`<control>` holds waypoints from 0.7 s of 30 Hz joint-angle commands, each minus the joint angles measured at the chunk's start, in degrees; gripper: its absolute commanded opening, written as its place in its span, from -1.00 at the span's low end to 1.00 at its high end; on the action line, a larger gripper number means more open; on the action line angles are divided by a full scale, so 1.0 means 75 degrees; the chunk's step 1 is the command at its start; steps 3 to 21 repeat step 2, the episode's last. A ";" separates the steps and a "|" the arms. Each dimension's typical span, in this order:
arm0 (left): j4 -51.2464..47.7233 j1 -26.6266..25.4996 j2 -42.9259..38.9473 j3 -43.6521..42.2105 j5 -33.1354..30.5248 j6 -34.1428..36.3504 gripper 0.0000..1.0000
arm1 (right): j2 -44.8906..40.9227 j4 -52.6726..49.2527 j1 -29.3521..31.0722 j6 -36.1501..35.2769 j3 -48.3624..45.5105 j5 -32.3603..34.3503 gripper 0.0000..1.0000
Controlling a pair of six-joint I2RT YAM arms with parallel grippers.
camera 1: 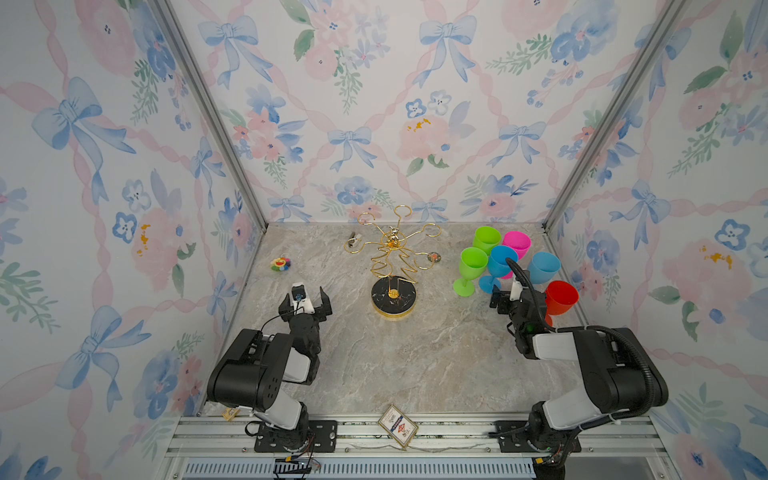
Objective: Take the wine glass off the wine glass rack
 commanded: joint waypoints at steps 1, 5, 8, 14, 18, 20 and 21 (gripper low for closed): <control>-0.0006 0.0034 0.0008 0.0097 0.0078 -0.0075 0.96 | 0.0029 0.0226 -0.0054 0.0089 -0.0038 -0.0049 0.94; -0.0006 0.0034 0.0002 0.0096 0.0102 -0.0079 0.96 | 0.0029 0.0239 -0.0051 0.0089 -0.0049 -0.0052 0.94; -0.0006 0.0034 0.0002 0.0096 0.0102 -0.0079 0.96 | 0.0029 0.0239 -0.0051 0.0089 -0.0049 -0.0052 0.94; -0.0006 0.0034 0.0002 0.0096 0.0102 -0.0079 0.96 | 0.0029 0.0239 -0.0051 0.0089 -0.0049 -0.0052 0.94; -0.0006 0.0034 0.0002 0.0096 0.0102 -0.0079 0.96 | 0.0029 0.0239 -0.0051 0.0089 -0.0049 -0.0052 0.94; -0.0006 0.0034 0.0002 0.0096 0.0102 -0.0079 0.96 | 0.0029 0.0239 -0.0051 0.0089 -0.0049 -0.0052 0.94; -0.0006 0.0034 0.0002 0.0096 0.0102 -0.0079 0.96 | 0.0029 0.0239 -0.0051 0.0089 -0.0049 -0.0052 0.94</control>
